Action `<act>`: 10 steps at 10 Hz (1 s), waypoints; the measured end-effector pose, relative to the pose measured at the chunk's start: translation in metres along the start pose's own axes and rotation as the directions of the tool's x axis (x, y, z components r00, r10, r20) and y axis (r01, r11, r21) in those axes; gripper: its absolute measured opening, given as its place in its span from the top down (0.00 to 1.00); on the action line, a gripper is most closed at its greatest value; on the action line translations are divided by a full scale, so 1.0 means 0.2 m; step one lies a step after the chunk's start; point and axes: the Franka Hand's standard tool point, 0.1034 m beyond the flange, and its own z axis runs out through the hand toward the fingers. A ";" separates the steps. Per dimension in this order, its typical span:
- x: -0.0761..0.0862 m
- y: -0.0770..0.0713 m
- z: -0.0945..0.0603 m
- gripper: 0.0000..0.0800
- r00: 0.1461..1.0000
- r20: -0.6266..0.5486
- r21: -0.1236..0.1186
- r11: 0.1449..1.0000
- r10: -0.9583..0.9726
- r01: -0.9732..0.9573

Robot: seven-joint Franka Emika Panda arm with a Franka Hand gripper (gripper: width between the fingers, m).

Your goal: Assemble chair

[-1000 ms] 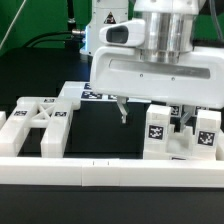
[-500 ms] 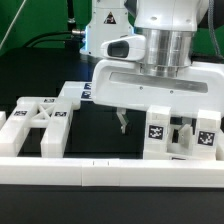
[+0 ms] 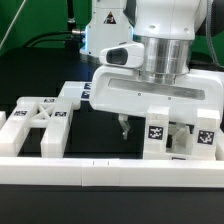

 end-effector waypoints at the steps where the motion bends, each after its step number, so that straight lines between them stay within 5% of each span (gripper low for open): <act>1: 0.01 0.00 -0.01 0.52 1.000 -0.004 0.002 1.000 0.010 -0.009; 2: 0.01 -0.01 -0.01 0.60 1.000 -0.004 0.003 1.000 0.009 -0.009; 5: 0.03 0.01 -0.04 0.60 1.000 -0.008 0.004 1.000 -0.009 0.009; 10: 0.16 0.13 -0.33 0.60 0.997 0.056 0.011 0.999 -0.050 0.050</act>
Offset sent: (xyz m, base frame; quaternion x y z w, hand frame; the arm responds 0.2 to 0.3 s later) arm -0.0028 -0.0030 0.0068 0.0058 -0.0033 -0.0059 1.0000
